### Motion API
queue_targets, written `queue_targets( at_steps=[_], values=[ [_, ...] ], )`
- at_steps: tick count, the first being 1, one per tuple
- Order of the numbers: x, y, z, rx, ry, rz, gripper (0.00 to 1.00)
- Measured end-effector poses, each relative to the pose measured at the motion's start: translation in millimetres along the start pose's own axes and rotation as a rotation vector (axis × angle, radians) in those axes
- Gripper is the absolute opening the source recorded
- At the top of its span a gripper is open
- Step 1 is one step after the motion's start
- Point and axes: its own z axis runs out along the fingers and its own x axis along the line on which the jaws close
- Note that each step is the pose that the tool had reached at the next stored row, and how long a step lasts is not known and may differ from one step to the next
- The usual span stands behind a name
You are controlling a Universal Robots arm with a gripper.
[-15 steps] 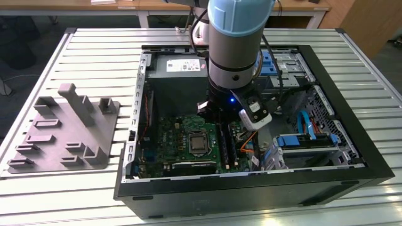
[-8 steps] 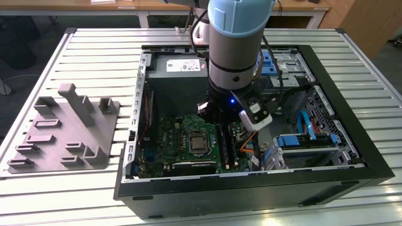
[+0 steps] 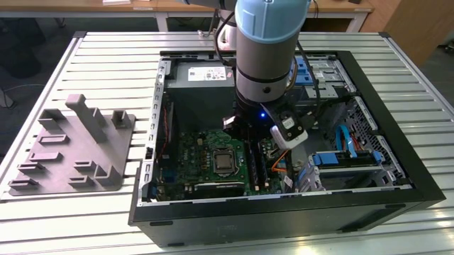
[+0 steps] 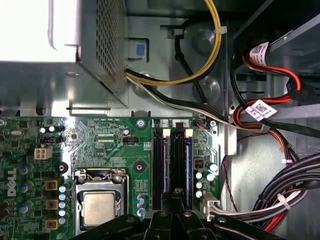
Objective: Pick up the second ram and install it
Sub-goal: 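Press down the second ram until it locks into place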
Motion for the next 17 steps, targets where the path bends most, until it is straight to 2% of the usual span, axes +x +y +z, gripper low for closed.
queue_targets(
  at_steps=[17],
  values=[
    [-0.1, -4.5, -0.1, 0.0002, 0.0000, 0.000, 0.10]
  ],
)
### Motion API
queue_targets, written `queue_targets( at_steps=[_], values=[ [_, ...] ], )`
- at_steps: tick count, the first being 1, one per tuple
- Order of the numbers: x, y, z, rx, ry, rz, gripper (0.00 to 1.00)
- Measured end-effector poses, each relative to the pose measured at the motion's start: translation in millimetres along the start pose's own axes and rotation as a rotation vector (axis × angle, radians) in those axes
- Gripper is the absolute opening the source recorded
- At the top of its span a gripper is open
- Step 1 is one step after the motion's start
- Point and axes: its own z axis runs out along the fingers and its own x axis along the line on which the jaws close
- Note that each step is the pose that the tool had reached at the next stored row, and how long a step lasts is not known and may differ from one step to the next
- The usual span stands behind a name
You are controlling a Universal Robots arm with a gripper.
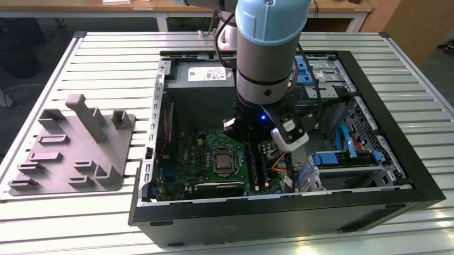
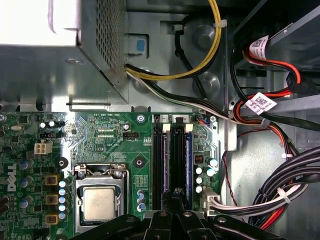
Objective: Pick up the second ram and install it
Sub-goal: 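Press down the second ram until it locks into place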
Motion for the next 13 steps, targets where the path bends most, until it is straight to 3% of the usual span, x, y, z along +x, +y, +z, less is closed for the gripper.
queue_targets(
  at_steps=[7, 13],
  values=[
    [-0.1, -2.9, -0.1, 0.0015, -0.0001, 0.000, 0.10],
    [-0.2, -16.8, 1.2, 0.0028, -0.0001, 0.000, 0.10]
  ],
)
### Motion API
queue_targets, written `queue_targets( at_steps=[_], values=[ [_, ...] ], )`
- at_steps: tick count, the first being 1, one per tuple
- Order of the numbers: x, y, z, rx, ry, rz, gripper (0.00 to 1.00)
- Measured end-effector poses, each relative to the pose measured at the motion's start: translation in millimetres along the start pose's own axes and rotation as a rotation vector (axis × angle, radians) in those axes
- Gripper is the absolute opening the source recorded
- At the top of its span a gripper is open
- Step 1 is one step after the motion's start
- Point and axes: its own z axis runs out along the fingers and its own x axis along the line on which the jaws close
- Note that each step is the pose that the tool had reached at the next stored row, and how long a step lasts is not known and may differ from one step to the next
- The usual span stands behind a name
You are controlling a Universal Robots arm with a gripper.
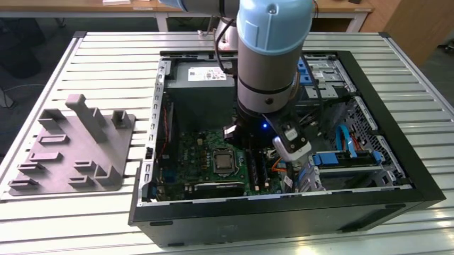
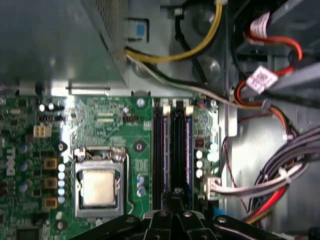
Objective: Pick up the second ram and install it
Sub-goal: 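Press down the second ram until it locks into place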
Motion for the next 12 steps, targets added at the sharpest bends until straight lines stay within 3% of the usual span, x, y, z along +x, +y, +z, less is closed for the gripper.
queue_targets(
  at_steps=[12],
  values=[
    [0.0, -18.6, 3.9, 0.0076, -0.0001, 0.000, 0.10]
  ],
)
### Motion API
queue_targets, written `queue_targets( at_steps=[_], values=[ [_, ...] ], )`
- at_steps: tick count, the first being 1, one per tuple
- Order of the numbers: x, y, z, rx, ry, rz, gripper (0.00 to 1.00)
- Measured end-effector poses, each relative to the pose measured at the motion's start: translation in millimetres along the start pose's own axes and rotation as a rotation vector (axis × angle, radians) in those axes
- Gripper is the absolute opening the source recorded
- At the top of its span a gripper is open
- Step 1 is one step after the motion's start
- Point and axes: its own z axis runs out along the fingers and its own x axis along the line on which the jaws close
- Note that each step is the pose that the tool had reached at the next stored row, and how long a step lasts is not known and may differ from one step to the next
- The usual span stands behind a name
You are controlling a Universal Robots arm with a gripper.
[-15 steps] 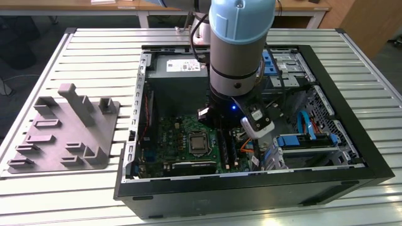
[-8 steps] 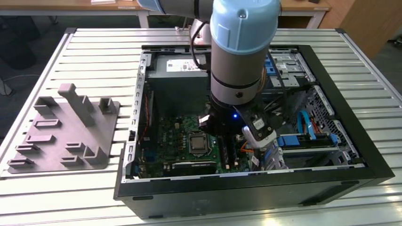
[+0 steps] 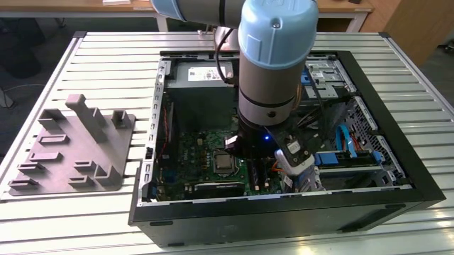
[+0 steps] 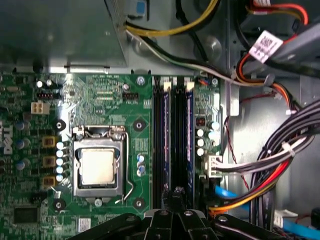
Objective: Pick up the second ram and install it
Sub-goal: 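Press down the second ram until it locks into place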
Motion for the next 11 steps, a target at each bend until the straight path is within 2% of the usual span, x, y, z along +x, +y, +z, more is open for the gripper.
queue_targets(
  at_steps=[5, 11],
  values=[
    [0.0, -4.3, 1.0, 0.0056, 0.0000, -0.001, 0.10],
    [0.1, -7.7, 2.5, 0.0071, 0.0000, -0.001, 0.10]
  ],
)
